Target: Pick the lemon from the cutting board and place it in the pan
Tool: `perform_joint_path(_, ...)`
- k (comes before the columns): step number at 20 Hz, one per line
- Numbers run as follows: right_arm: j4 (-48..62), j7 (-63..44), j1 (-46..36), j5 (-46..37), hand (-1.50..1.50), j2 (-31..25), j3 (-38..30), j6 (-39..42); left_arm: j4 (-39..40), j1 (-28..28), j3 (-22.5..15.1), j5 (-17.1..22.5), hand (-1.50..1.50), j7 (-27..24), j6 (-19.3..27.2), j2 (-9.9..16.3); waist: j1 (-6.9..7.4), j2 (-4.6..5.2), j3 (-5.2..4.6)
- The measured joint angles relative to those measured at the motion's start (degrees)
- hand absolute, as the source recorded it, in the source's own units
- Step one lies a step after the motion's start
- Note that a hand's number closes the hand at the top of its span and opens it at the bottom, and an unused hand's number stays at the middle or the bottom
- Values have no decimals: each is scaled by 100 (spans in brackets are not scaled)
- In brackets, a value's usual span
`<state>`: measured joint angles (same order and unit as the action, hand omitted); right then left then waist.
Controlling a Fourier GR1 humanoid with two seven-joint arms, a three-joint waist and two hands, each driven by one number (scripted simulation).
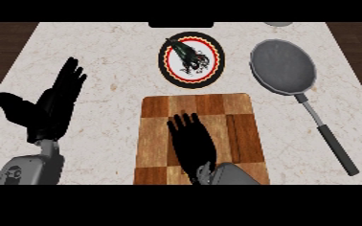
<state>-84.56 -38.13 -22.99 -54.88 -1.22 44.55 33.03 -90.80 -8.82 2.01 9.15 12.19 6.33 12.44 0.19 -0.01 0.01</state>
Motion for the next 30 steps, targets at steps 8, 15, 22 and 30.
perform_joint_path(8,620,443,-52,-10,150,79,6,-326,150,-238,183,-33,0,90,-103,-15,5,2,0)
perform_joint_path(15,1102,1243,-206,-166,150,43,27,-968,76,-246,259,-53,0,208,-192,-9,8,-31,0)
perform_joint_path(22,1075,1377,-17,-335,150,76,30,-1398,-255,34,220,-179,0,260,-165,-126,0,-39,-7)
perform_joint_path(30,628,1470,152,-481,150,-187,-665,-1811,-89,-67,238,-272,0,167,-163,-211,-27,-8,-1)
